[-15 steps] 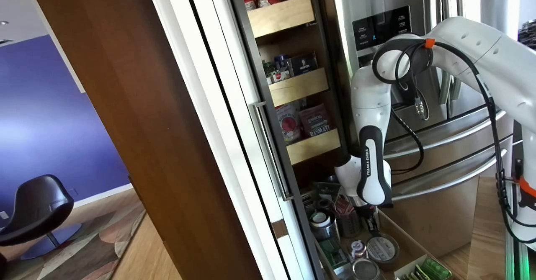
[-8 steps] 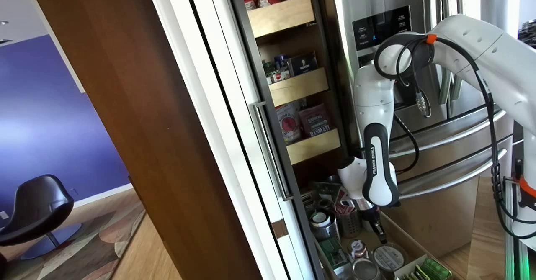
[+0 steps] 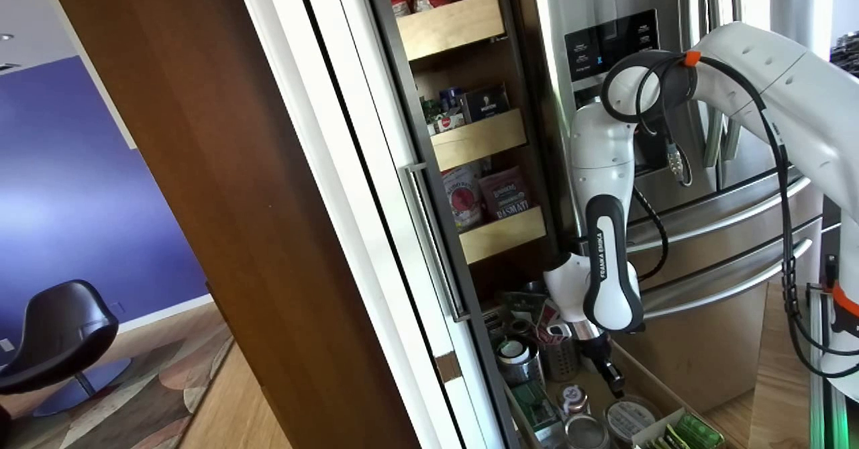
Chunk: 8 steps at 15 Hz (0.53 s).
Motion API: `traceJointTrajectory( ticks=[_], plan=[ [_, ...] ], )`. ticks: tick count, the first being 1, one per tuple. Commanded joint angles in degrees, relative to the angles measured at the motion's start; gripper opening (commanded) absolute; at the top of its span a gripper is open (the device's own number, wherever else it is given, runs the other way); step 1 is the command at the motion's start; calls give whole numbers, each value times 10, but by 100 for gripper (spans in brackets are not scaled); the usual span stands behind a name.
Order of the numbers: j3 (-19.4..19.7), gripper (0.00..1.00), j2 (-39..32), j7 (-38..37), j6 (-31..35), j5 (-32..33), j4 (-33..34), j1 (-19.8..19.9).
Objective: Move the big round circular tin in the drawer backwards
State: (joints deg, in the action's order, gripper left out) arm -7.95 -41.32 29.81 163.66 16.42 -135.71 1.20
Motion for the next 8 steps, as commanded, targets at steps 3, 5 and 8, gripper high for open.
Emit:
traceJointTrajectory(
  ticks=[3, 5, 8],
  plan=[
    [-40, 3, 9, 34, -7, 2, -15, 45],
    [-36, 11, 19, 15, -8, -8, -22, 46],
    [-35, 40, 61, -46, -32, -50, -44, 57]
  ],
)
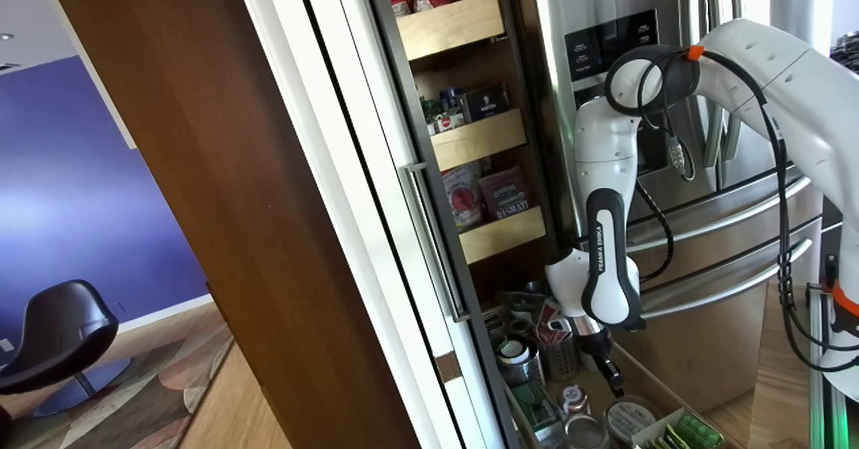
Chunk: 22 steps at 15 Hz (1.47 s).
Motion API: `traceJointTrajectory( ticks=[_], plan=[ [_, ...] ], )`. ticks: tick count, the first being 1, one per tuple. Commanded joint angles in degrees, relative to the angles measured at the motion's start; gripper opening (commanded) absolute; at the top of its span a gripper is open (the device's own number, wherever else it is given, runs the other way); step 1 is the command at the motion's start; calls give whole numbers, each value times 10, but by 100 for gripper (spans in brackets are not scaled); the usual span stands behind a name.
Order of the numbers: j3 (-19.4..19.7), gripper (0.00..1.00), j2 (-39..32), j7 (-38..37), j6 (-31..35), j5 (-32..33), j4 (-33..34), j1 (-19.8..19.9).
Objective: Move the big round circular tin in the drawer backwards
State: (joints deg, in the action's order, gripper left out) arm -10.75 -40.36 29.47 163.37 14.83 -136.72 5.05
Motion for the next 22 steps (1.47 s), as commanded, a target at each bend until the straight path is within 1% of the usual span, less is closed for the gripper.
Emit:
traceJointTrajectory(
  ticks=[1, 2, 3, 6, 7, 8, 9, 14, 17, 19, 20, 22],
  plan=[
    [-15, 46, 68, -52, -42, -51, -43, 30],
    [-27, 52, 90, -59, -61, -74, -53, 43],
    [-30, 61, 111, -70, -80, -95, -60, 47],
    [-23, 83, 172, -107, -132, -156, -69, 43],
    [-14, 92, 193, -124, -138, -172, -72, 36],
    [-5, 98, 213, -143, -144, -183, -78, 27],
    [9, 100, 235, -171, -148, -185, -87, 14],
    [63, 100, 314, -313, -168, -176, -119, -24],
    [94, 100, 345, -425, -170, -143, -132, -48],
    [110, 100, 349, -508, -155, -111, -138, -60],
    [98, 100, 328, -434, -162, -143, -116, -49],
    [106, 100, 336, -479, -162, -125, -121, -56]
  ],
)
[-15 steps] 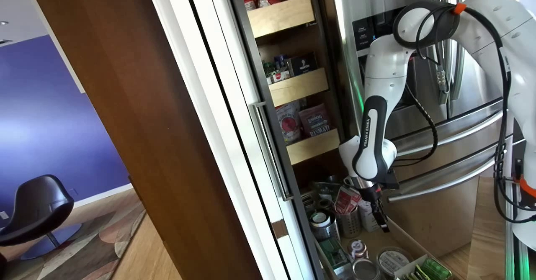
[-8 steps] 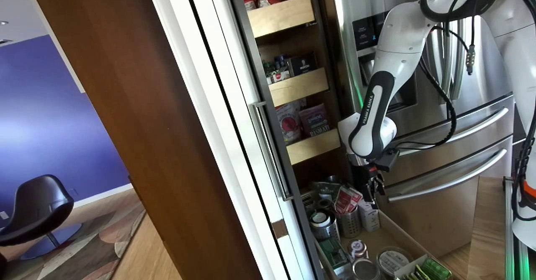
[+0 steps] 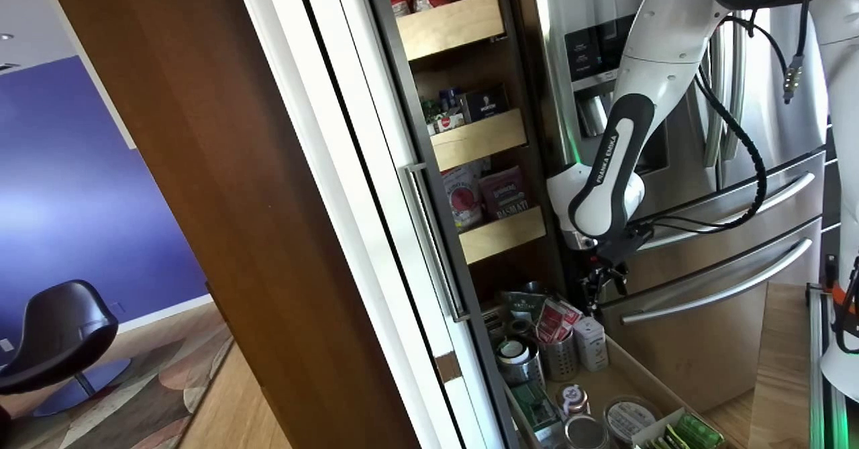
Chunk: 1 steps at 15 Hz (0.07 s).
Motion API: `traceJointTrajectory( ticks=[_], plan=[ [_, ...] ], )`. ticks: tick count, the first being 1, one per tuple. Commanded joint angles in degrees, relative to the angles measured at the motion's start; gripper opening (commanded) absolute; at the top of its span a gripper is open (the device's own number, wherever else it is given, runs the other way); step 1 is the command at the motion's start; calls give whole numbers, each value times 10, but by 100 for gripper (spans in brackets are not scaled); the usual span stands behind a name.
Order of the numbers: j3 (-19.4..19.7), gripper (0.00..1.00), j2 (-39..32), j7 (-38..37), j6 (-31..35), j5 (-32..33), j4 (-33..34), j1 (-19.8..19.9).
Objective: Move the big round circular tin in the drawer backwards
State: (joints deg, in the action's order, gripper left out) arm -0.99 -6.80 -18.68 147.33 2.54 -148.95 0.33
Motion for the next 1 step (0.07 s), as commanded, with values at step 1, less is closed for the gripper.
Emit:
traceJointTrajectory(
  ticks=[1],
  plan=[
    [9, 100, 1, -5, -1, 0, 0, -10]
  ],
)
